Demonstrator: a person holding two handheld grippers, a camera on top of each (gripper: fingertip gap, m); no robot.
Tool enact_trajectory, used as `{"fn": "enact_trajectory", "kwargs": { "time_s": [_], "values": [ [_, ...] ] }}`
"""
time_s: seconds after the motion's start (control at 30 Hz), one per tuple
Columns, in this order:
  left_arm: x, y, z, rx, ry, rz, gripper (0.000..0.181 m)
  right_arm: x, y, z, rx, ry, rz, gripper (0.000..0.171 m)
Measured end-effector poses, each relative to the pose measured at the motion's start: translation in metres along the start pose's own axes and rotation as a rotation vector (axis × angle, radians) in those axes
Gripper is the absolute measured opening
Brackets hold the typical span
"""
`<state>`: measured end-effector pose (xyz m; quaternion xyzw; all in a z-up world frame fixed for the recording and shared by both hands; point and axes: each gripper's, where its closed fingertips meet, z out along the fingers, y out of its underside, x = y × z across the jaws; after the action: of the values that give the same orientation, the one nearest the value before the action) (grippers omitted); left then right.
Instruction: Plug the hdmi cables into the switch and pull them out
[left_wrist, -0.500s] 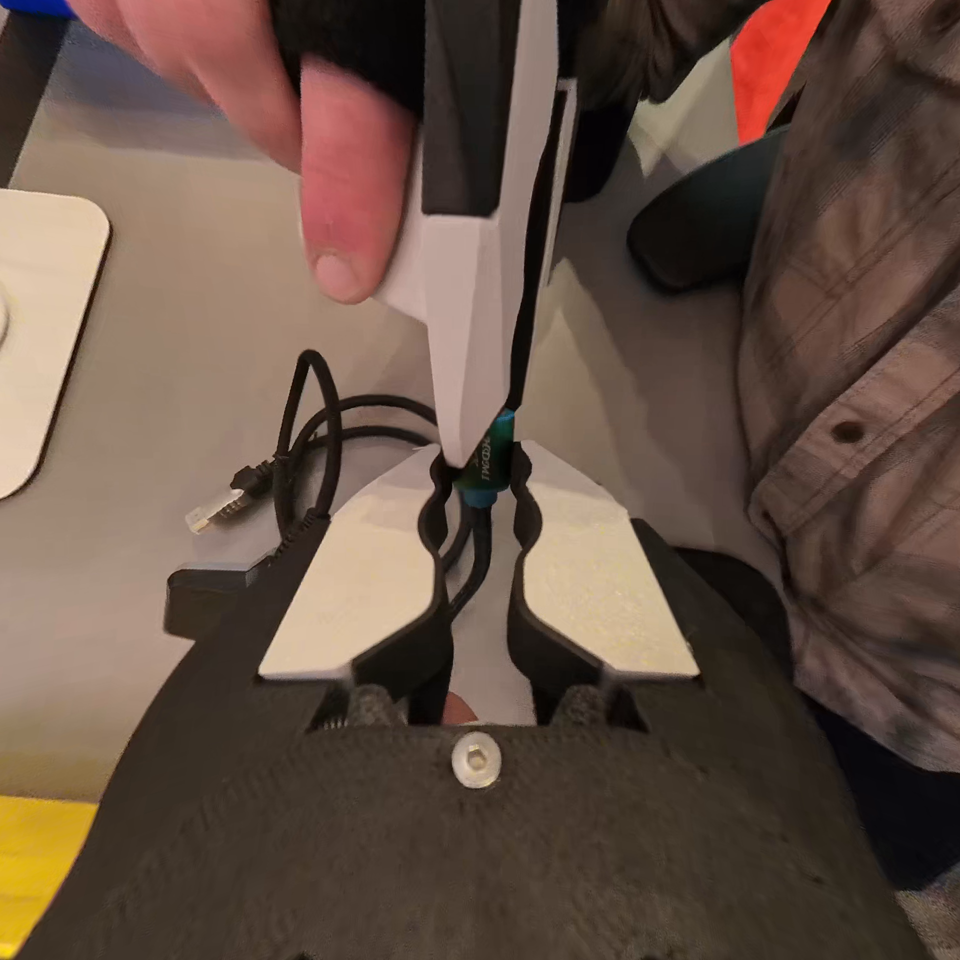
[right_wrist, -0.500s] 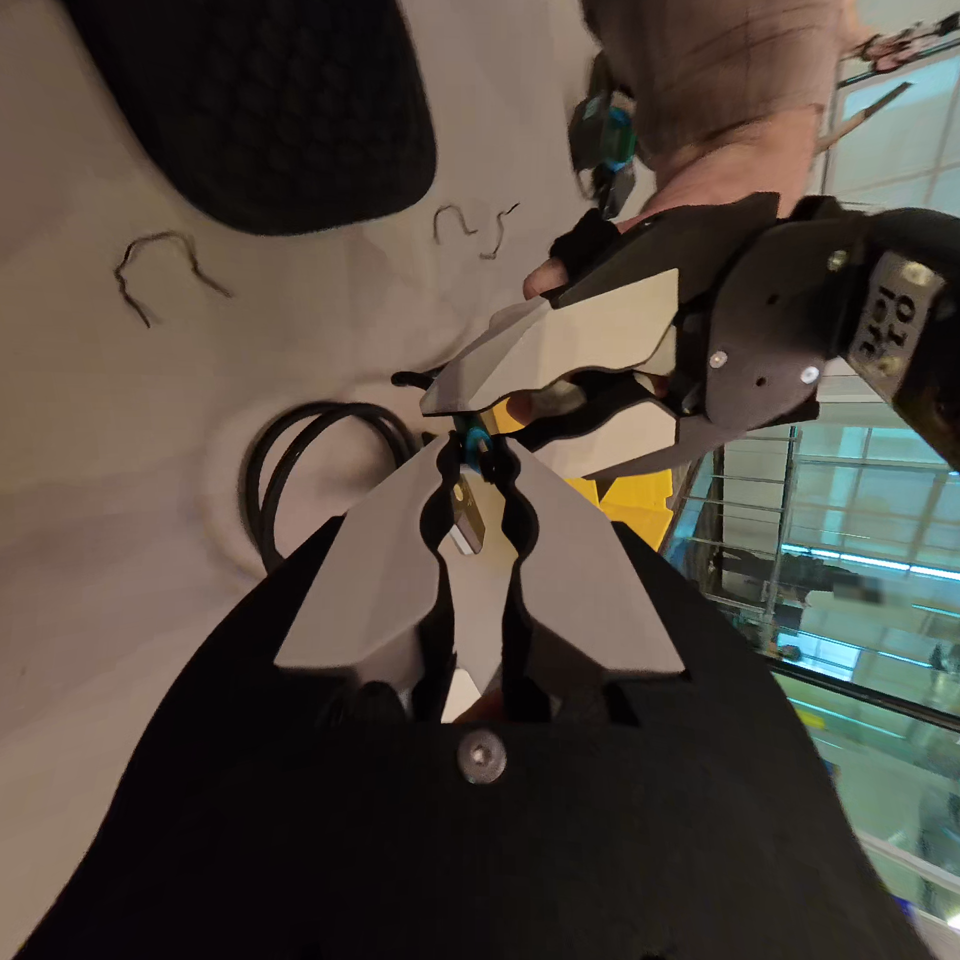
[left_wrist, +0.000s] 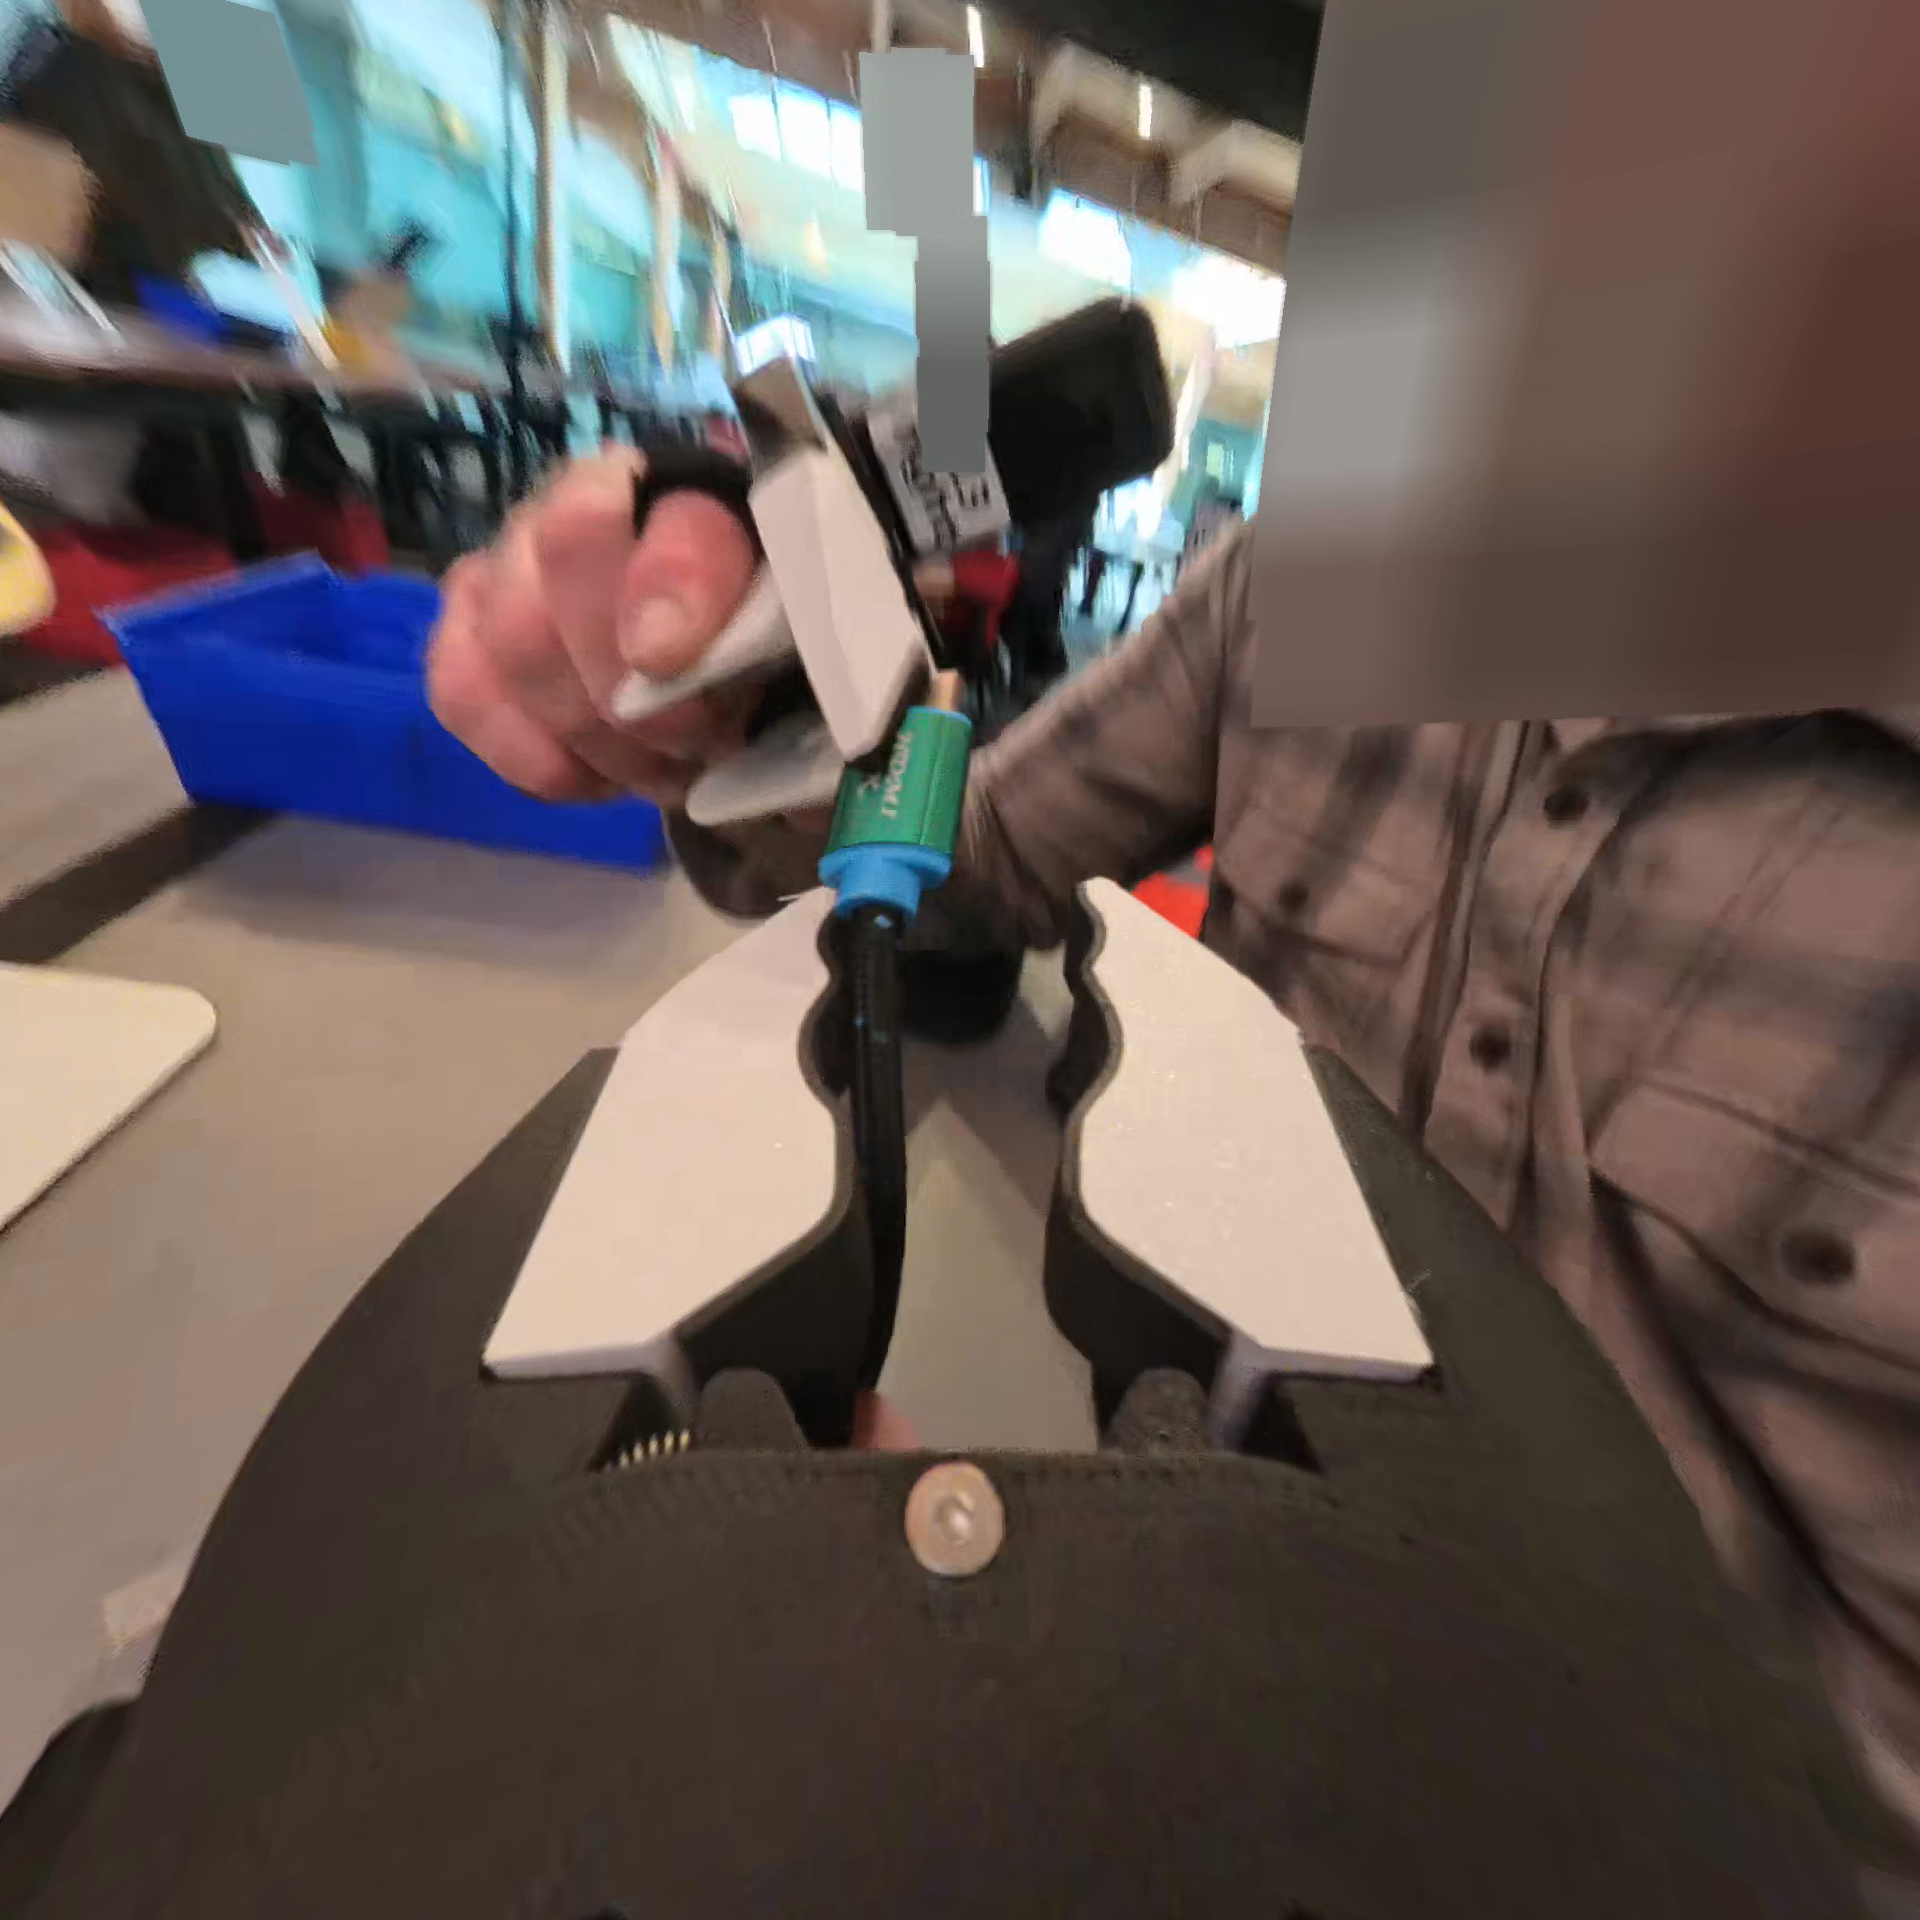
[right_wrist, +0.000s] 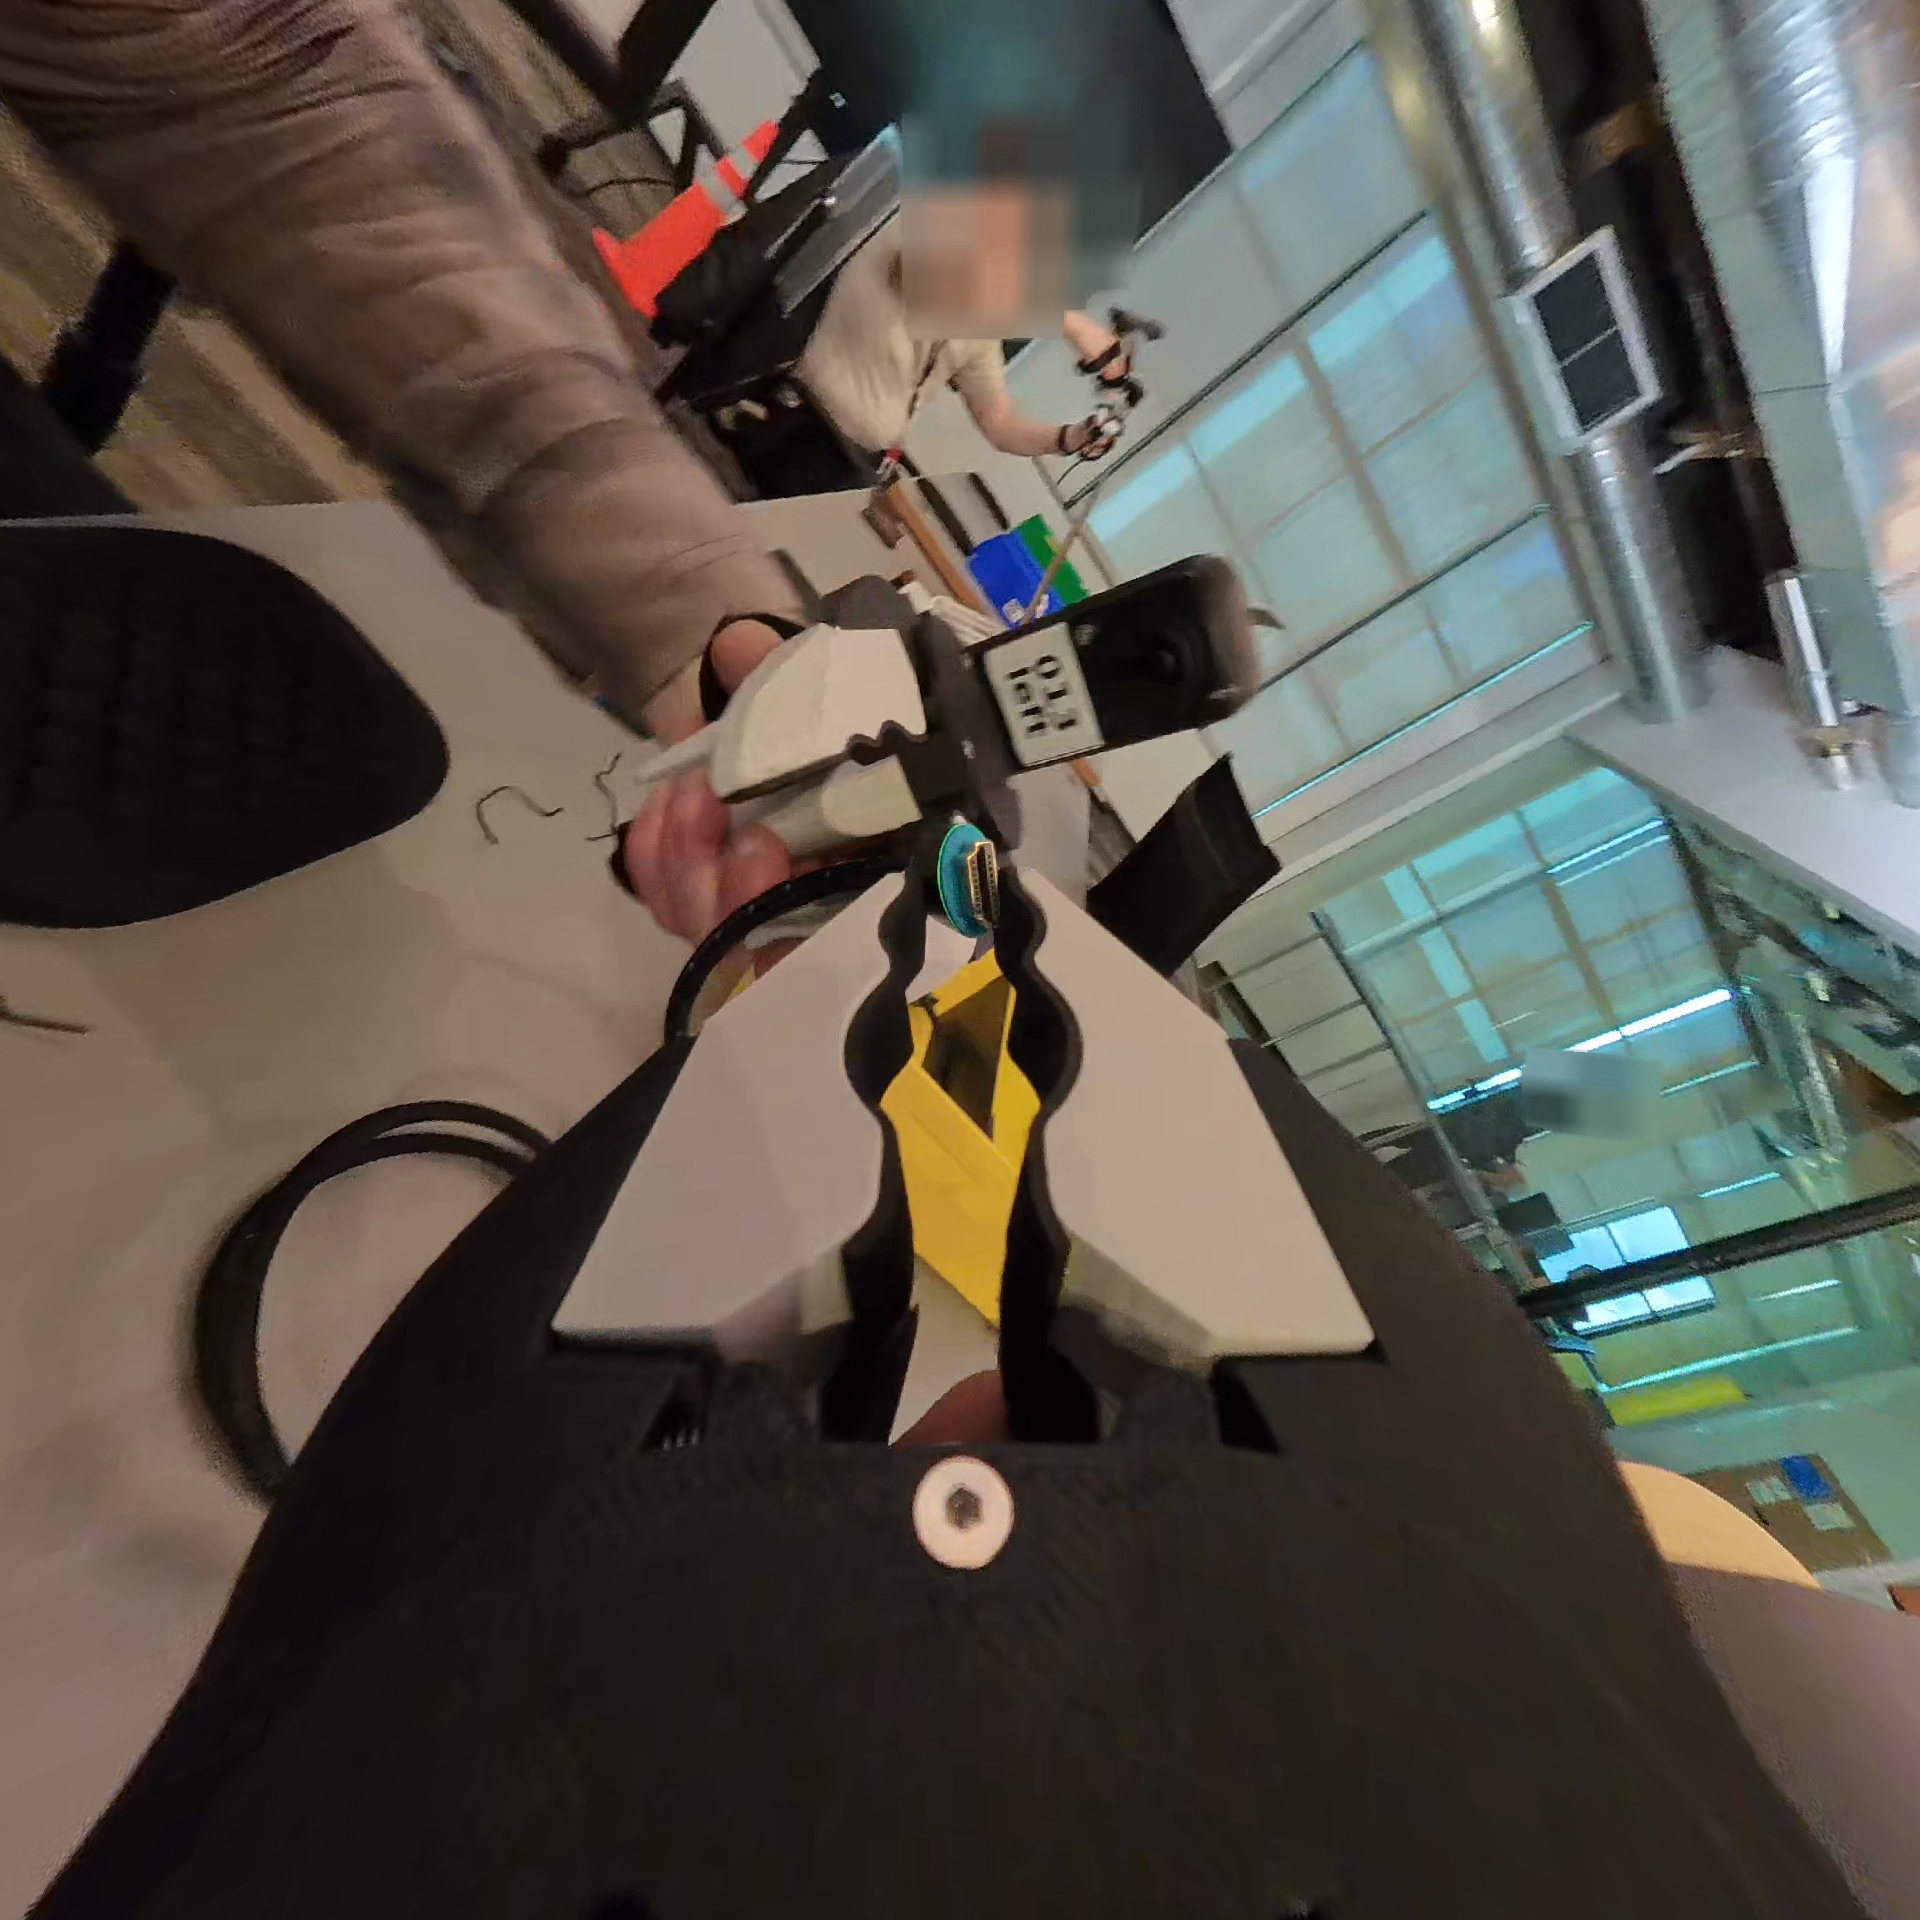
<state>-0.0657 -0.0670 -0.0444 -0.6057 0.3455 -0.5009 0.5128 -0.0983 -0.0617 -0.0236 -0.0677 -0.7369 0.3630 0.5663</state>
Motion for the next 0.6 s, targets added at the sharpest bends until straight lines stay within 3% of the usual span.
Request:
{"fn": "enact_trajectory", "kwargs": {
  "time_s": [0.2, 0.33, 0.5, 0.6],
  "values": [
    [0.002, -0.035, -0.006, 0.475, -0.067, -0.028, 0.033, 0.020, -0.010, -0.007, 0.169, 0.096, 0.134, 0.011],
    [-0.003, -0.050, -0.010, 0.630, -0.138, -0.040, 0.020, 0.023, -0.019, -0.011, 0.261, 0.093, 0.191, 0.010],
    [-0.001, -0.047, -0.003, 0.603, -0.110, -0.054, 0.015, 0.018, -0.022, -0.016, 0.228, 0.058, 0.104, 0.010],
    [0.000, -0.043, 0.000, 0.534, -0.201, 0.016, 0.014, 0.015, -0.021, -0.017, 0.198, 0.016, 0.104, 0.011]
  ]
}}
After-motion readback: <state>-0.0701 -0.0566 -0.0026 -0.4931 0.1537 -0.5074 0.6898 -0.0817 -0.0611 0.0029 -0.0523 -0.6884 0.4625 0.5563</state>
